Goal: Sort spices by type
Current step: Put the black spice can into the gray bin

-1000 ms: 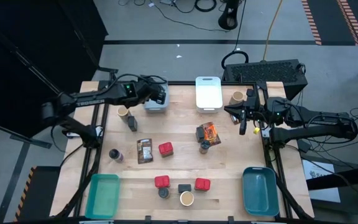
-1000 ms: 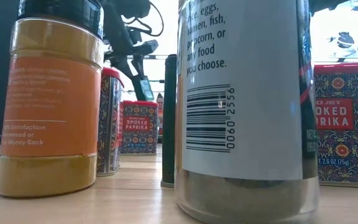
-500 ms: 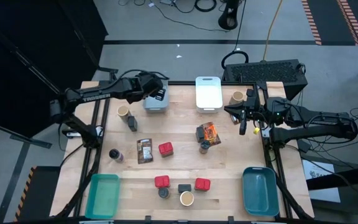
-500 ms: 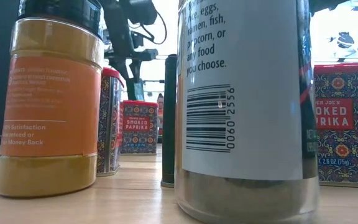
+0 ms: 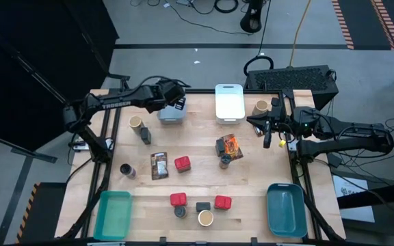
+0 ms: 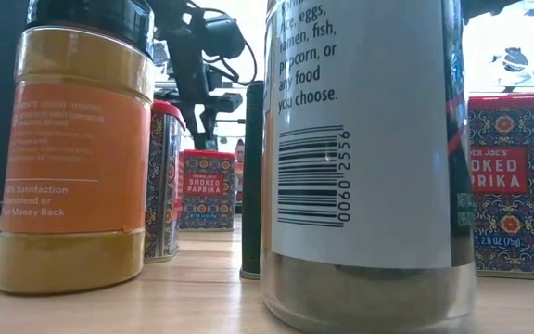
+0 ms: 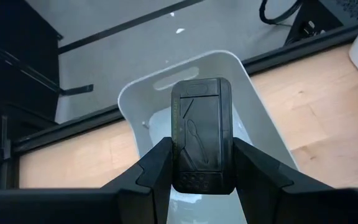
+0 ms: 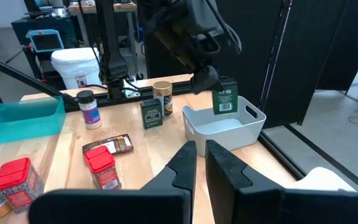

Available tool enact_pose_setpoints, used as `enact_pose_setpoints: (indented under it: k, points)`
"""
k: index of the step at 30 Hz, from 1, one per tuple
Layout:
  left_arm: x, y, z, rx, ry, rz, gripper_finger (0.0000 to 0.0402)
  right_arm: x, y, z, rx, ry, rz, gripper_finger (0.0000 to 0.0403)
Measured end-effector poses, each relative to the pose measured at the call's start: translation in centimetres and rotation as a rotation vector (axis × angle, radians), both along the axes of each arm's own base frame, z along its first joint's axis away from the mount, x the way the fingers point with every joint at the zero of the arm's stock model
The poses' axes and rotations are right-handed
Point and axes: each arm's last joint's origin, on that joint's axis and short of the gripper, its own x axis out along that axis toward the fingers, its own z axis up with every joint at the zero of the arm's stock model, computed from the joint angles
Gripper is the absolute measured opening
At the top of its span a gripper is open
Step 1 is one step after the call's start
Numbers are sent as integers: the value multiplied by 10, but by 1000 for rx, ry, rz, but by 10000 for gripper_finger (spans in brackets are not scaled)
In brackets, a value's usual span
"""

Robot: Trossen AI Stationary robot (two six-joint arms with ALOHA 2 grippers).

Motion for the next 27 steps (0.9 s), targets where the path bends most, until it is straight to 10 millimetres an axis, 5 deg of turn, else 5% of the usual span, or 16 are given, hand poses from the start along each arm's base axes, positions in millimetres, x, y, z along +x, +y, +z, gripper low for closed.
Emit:
enact_pose_setpoints:
  k: [27]
  points:
    - [11,16,-22,-9,-15,44,141,0,0,-1,-7,10,1,18]
